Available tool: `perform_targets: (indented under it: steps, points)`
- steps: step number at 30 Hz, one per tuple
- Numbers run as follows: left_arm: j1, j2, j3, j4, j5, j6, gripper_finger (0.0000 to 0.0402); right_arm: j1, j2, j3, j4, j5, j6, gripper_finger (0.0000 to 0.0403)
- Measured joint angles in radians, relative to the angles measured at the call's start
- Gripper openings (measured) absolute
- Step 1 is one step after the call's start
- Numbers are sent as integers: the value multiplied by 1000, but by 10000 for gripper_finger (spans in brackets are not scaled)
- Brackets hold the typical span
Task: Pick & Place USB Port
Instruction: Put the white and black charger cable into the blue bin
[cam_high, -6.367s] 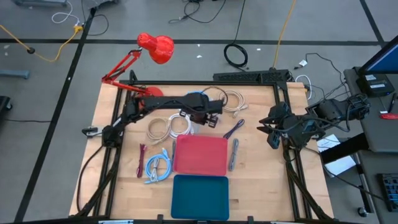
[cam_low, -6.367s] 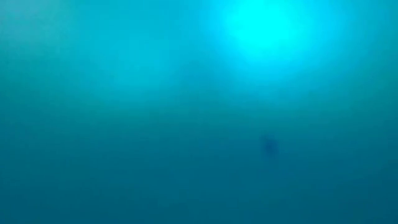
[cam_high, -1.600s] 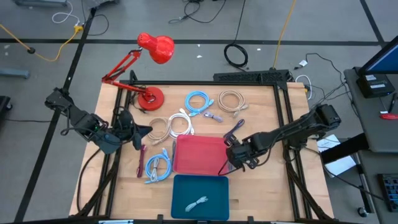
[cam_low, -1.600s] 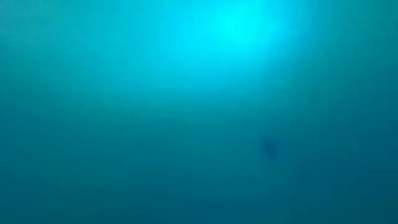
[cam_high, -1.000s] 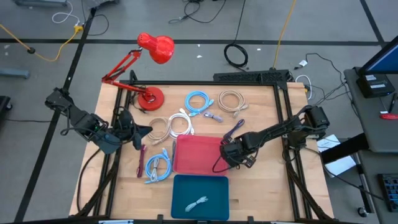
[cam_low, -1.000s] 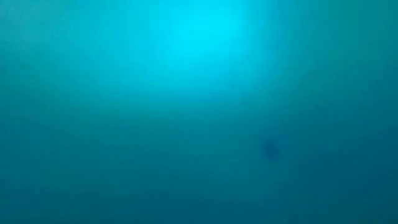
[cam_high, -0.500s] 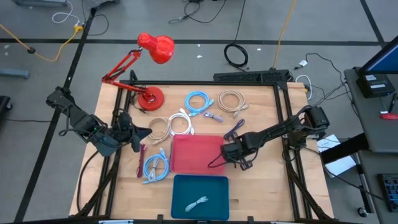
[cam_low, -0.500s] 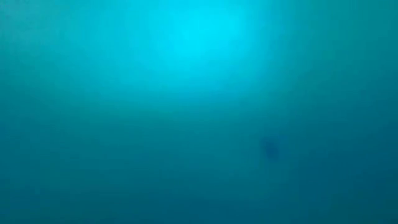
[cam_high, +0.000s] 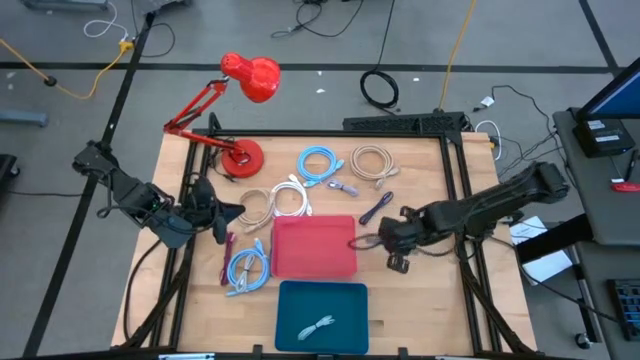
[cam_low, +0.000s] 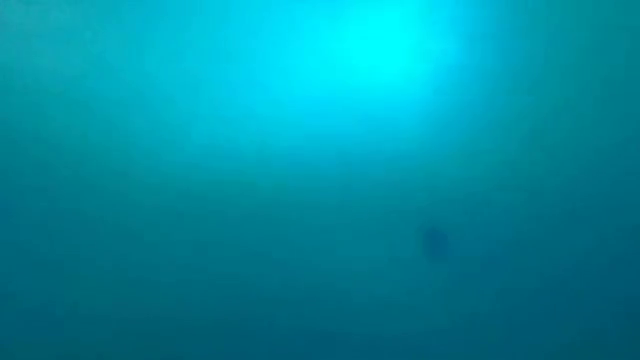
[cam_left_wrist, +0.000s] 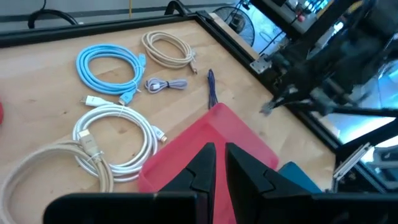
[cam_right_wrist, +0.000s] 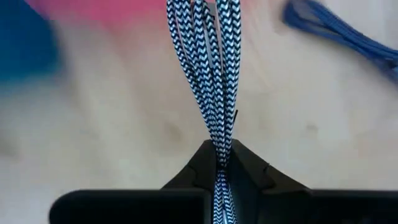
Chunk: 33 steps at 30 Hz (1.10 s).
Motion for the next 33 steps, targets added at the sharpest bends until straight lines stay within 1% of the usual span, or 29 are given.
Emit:
perform_targets:
  steps: [3, 5, 7, 10, 12, 13, 14, 15, 16, 21, 23, 26, 29, 30, 33]
  points:
    - [17, 0, 0, 0, -6, 10, 37, 0, -84, 0, 146, -20, 166, 14]
    - [34, 0, 0, 0, -17, -12, 37, 0, -126, 0, 315, -3, 229, 14]
    - [53, 0, 0, 1, -19, -32, 37, 0, -148, 1, 507, 43, 268, 14]
    - [78, 7, 0, 19, -15, -46, 37, 0, -135, 2, 850, 96, 279, 14]
    - [88, 20, 0, 55, -2, -41, 37, 0, -102, 3, 1061, 98, 271, 14]
    - [90, 29, 0, 79, 4, -37, 37, 0, -82, 4, 1142, 95, 268, 14]
    - [89, 40, 0, 109, 7, -38, 37, 3, -55, 16, 1181, 90, 269, 14]
    - [89, 54, 0, 143, 8, -38, 37, 12, -26, 38, 1179, 80, 265, 14]
    - [86, 72, 0, 180, 8, -35, 37, 28, -1, 65, 1136, 58, 248, 14]
    - [60, 193, 0, 417, 12, 12, 37, 154, 177, 267, 787, -34, 133, 14]
    - [51, 245, 0, 508, 32, 19, 37, 205, 250, 341, 647, -65, 94, 14]
    - [31, 315, 1, 625, 53, 18, 37, 259, 343, 418, 520, -67, 76, 14]
    - [1, 369, 1, 687, 51, 8, 37, 289, 383, 446, 499, -60, 37, 14]
    - [-8, 383, 1, 697, 41, -3, 37, 291, 389, 448, 478, -47, 31, 13]
    - [-35, 411, 1, 715, -4, -41, 37, 279, 414, 448, 339, -10, 18, 13]
